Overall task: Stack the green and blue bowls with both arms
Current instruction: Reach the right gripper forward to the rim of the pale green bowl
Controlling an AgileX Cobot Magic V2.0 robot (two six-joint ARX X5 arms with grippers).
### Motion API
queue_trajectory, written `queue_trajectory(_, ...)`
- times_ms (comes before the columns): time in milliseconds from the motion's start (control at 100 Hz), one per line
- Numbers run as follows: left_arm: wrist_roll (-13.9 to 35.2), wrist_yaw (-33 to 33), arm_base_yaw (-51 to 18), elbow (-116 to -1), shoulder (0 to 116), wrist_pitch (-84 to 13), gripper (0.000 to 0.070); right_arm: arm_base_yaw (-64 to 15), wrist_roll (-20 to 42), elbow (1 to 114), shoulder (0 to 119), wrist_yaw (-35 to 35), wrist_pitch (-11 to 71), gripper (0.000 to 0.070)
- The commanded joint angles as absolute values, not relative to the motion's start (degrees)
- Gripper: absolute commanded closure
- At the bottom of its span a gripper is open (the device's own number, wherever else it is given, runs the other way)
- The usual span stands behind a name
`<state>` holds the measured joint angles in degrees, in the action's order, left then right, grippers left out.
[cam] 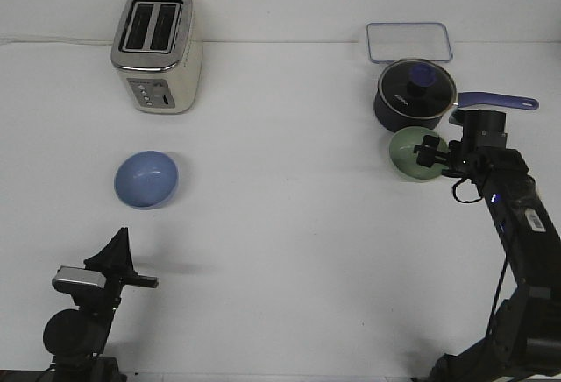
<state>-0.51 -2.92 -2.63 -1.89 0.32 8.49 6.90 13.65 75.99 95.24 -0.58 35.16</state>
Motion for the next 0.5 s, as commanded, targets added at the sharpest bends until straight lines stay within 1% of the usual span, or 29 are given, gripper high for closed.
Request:
queue_trajectory(0,-0.8,-2.8,-2.6,-0.8,0.3,9.1,0.0686,7.3,12.5,77.4,98.0,-0.8,34.4,0.0162)
queue_trajectory(230,-0.8,-2.8,-2.6,-0.8,0.3,9.1,0.0686,8.5,12.1,77.4,103.5,-2.2,30.8,0.0172)
queue_trajectory(270,-0.8,-2.8,-2.6,-0.8,0.3,9.1,0.0686,8.6,12.1,77.4,104.2,-2.2,30.2,0.0194)
queue_trajectory(300,-0.8,-2.8,-2.6,-0.8,0.3,9.1,0.0686,8.7,12.0,77.4,104.5,-2.2,30.1,0.0235)
queue_trajectory(330,-0.8,-2.8,-2.6,-0.8,0.3,9.1,0.0686,8.7,11.7,77.4,104.8,-2.3,29.9,0.0302)
queue_trajectory(410,-0.8,-2.8,-2.6,-0.8,0.3,9.1,0.0686,8.6,10.9,77.4,105.2,-3.0,29.9,0.0551)
queue_trajectory(450,-0.8,-2.8,-2.6,-0.8,0.3,9.1,0.0686,8.6,10.6,77.4,105.2,-3.1,29.9,0.0656)
queue_trajectory(470,-0.8,-2.8,-2.6,-0.8,0.3,9.1,0.0686,8.6,10.5,77.4,105.2,-3.1,29.8,0.0698)
queue_trajectory(490,-0.8,-2.8,-2.6,-0.8,0.3,9.1,0.0686,8.6,10.4,77.4,105.2,-3.1,29.7,0.07)
